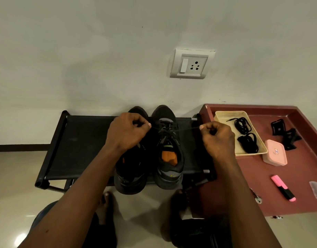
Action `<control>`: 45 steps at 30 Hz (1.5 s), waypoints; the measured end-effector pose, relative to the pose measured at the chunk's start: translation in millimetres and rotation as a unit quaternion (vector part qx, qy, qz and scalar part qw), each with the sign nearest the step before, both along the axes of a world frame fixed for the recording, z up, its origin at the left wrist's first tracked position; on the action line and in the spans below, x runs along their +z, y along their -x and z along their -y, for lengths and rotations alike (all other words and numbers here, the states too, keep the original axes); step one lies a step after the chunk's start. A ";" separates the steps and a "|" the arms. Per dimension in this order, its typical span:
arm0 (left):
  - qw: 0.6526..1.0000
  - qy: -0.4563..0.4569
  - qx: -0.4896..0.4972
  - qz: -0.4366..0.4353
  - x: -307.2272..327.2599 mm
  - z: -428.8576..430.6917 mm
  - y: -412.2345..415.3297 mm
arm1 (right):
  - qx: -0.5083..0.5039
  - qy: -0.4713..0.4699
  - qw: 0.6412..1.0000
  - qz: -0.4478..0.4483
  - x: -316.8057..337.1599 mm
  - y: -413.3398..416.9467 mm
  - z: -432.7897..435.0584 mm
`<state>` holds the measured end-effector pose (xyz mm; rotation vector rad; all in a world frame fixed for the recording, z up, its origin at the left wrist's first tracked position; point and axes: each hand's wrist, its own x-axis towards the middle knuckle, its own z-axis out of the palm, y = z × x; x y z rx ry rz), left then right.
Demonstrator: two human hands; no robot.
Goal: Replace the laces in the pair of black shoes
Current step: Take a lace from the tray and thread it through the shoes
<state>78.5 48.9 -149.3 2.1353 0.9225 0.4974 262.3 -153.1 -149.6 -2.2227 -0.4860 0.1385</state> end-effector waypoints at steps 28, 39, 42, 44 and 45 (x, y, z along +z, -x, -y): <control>0.947 -0.202 -0.122 -0.219 -12.6 23.4 -11.3 | 0.278 0.169 0.943 -0.070 -7.2 12.4 -22.0; 0.996 -0.080 -0.027 -0.013 -4.7 12.7 -8.1 | 0.270 0.184 0.937 -0.127 10.2 1.2 -19.4; 0.989 -0.130 0.014 -0.063 -0.8 8.4 -5.0 | 0.282 0.172 0.928 -0.175 16.3 -5.2 -10.9; 0.984 -0.146 0.017 -0.097 -0.9 7.1 -4.2 | 0.293 0.141 0.916 -0.234 20.8 -5.0 -7.4; 0.986 -0.132 0.013 -0.098 -1.1 6.7 -4.1 | 0.296 0.118 0.912 -0.258 22.6 -5.0 -6.3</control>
